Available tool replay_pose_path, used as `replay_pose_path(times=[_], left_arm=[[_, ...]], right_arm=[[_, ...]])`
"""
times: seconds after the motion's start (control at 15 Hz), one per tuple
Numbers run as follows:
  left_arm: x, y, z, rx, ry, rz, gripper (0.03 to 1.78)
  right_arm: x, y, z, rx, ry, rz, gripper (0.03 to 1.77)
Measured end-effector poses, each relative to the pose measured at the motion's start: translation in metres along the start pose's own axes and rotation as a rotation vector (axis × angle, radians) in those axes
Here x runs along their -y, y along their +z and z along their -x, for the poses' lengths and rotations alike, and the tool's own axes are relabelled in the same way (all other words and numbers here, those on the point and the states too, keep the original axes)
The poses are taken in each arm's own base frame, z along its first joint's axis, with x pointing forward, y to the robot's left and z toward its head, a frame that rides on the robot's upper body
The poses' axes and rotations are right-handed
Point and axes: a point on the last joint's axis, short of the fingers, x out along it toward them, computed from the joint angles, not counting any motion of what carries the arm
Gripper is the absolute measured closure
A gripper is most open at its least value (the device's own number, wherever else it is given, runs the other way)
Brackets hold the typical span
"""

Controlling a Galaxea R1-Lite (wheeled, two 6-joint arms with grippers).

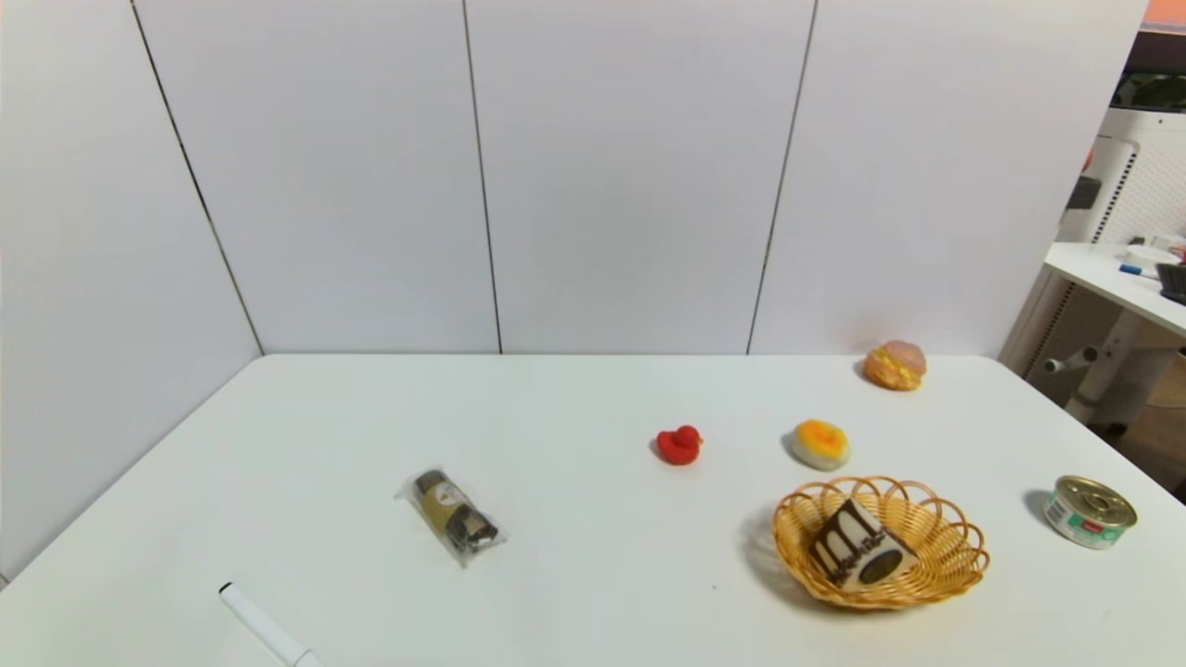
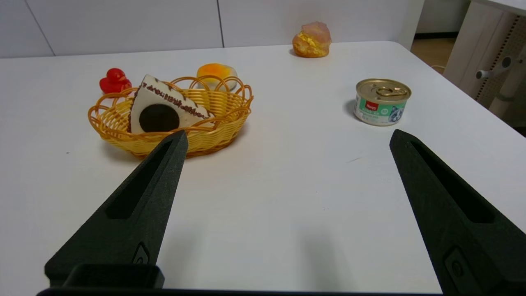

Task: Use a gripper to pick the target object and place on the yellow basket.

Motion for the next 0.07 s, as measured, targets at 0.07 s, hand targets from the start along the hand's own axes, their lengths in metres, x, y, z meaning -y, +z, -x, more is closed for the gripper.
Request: replay_pose_path(times=[0.07], left_arm=[[0.0,0.0,0.0,0.0,0.0,0.0,0.12]], right_arm=[[0.0,0.0001,0.0,0.001,0.0,-0.005,0.11]])
